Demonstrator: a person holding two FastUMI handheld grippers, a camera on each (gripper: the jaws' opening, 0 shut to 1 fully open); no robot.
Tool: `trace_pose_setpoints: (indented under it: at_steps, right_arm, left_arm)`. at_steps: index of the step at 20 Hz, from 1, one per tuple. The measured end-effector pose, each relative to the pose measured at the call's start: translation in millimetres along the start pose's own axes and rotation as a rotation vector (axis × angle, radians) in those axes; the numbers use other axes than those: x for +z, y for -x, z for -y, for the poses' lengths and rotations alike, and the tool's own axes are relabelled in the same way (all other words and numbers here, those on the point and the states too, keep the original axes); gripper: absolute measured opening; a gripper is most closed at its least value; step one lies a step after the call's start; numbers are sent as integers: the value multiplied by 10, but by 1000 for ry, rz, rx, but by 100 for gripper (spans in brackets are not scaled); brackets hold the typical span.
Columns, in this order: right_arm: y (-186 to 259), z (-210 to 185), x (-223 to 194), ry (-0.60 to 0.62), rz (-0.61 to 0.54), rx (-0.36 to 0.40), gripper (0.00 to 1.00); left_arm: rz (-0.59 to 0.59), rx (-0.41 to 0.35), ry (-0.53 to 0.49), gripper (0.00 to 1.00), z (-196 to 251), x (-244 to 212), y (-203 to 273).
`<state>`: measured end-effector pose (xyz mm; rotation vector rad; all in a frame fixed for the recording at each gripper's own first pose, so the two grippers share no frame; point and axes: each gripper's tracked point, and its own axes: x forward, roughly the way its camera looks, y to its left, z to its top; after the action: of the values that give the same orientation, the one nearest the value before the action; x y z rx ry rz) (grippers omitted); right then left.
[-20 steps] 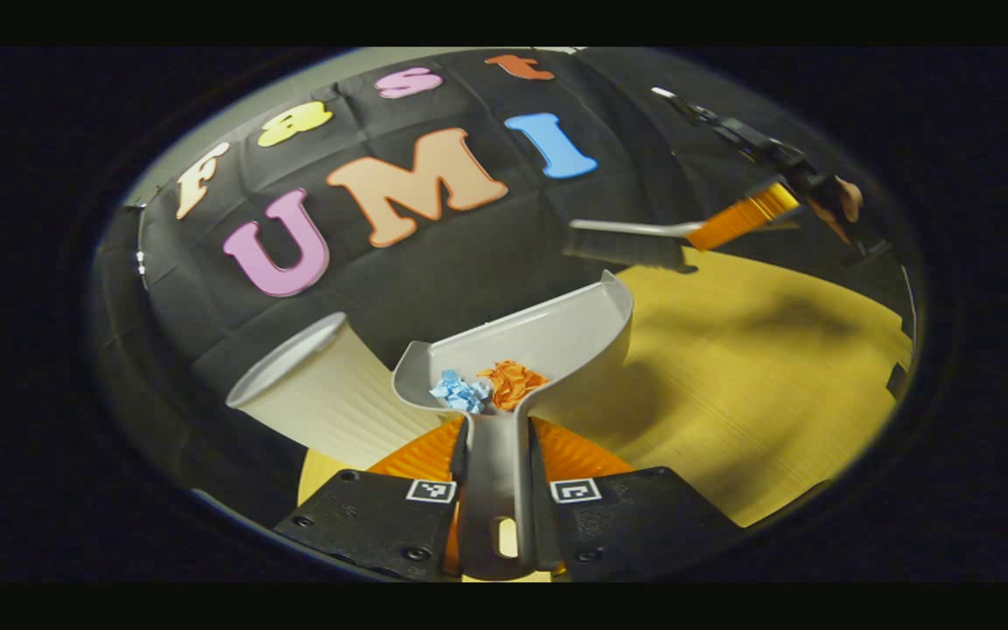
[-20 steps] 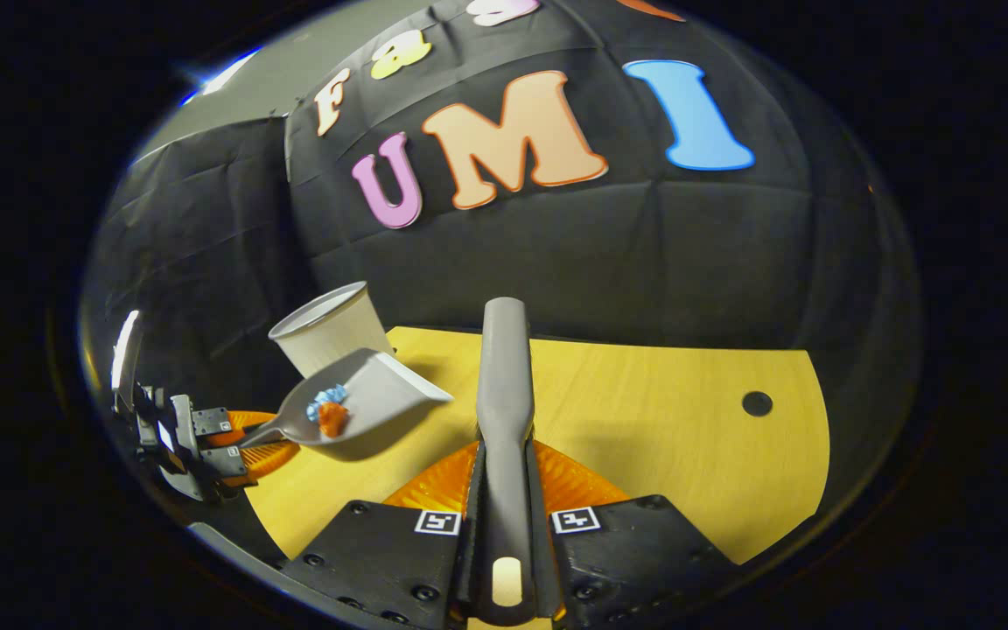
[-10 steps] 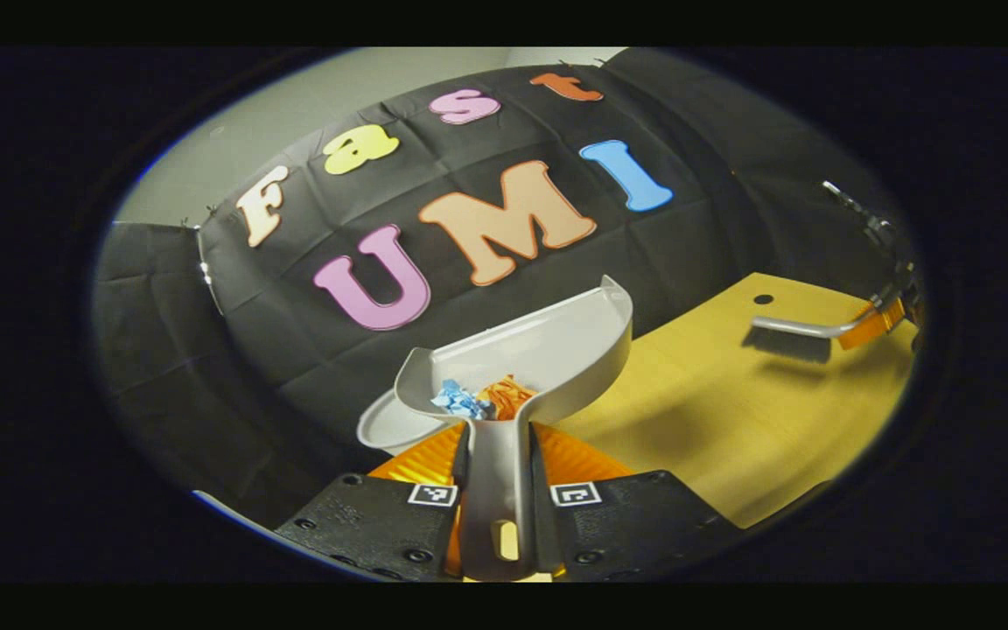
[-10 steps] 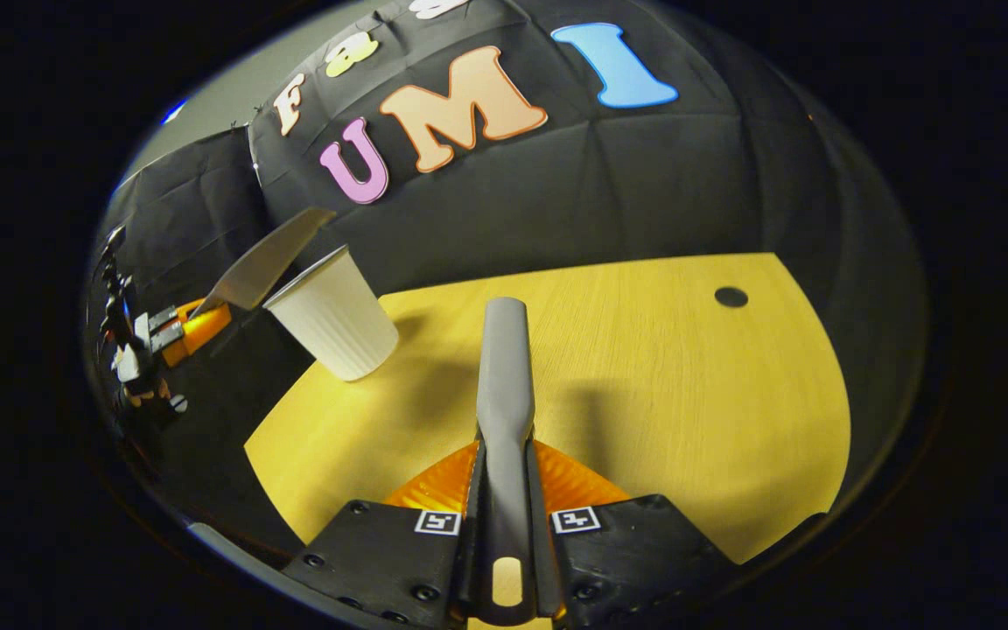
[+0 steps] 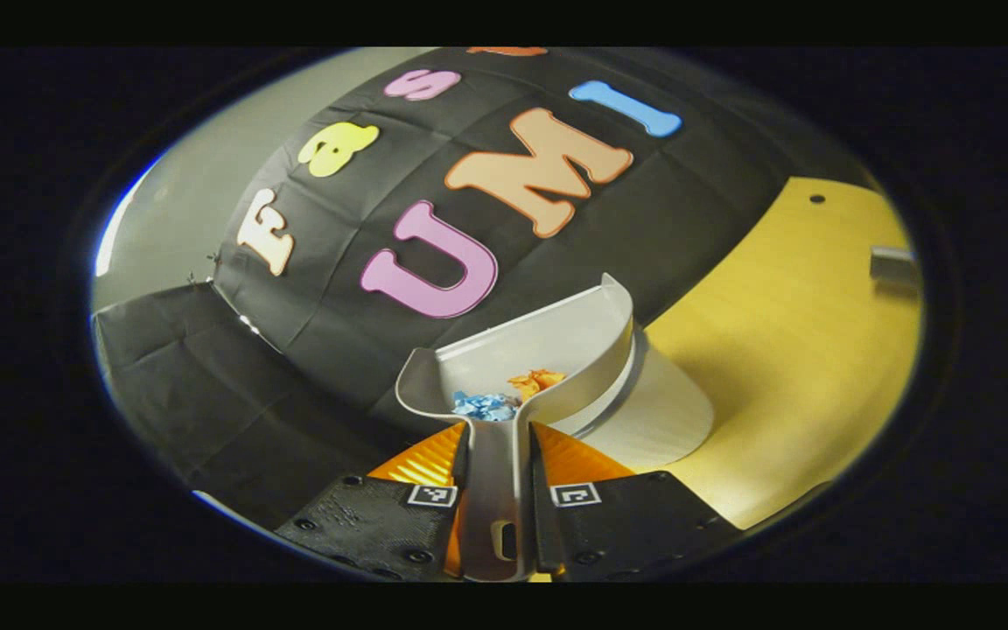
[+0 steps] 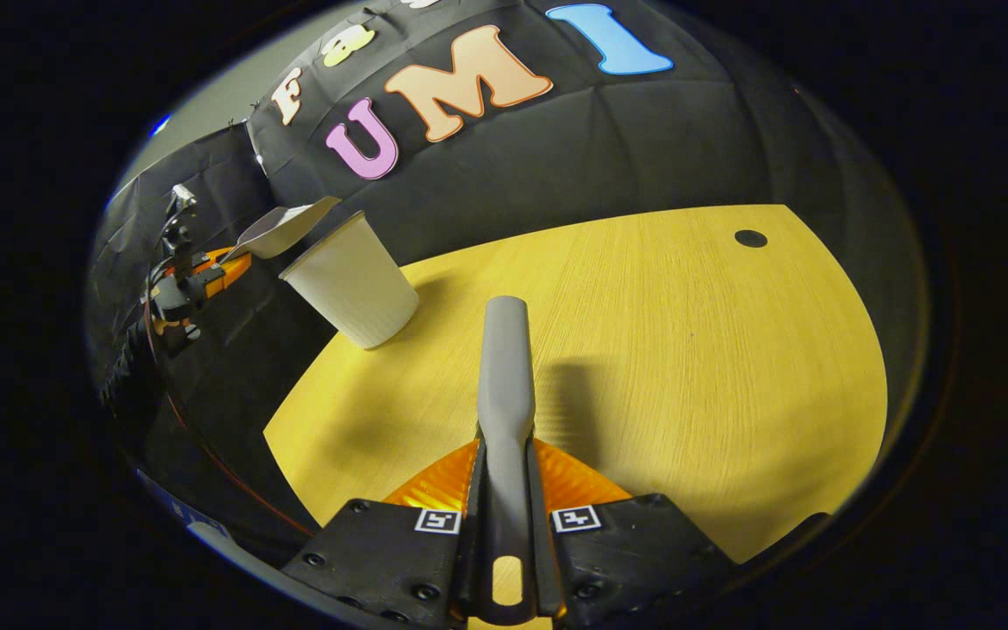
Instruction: Pick up the small broom and dustpan from the desktop, sweep the trash into the dustpan with the broom, and then empty the trash into the garbage bin.
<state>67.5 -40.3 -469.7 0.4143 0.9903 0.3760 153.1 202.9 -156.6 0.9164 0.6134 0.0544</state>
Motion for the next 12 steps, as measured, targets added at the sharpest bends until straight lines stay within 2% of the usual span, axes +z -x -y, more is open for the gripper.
trace_pose_setpoints:
  at_steps: [4, 7, 8, 12]
  right_arm:
    - [-16, -6, -53, 7, -19, -8, 22]
    - [-39, -14, -74, 12, -32, -11, 22]
    - [-44, -18, -89, 15, -37, -10, 22]
    - [-66, -34, -111, 26, -51, -4, 23]
  left_arm:
    - [-59, 7, -239, 24, -109, -236, -299]
    - [-52, 39, -487, 26, -209, -225, -395]
    - [-45, 47, -545, 23, -234, -220, -422]
    - [-36, 55, -716, 24, -323, -248, -418]
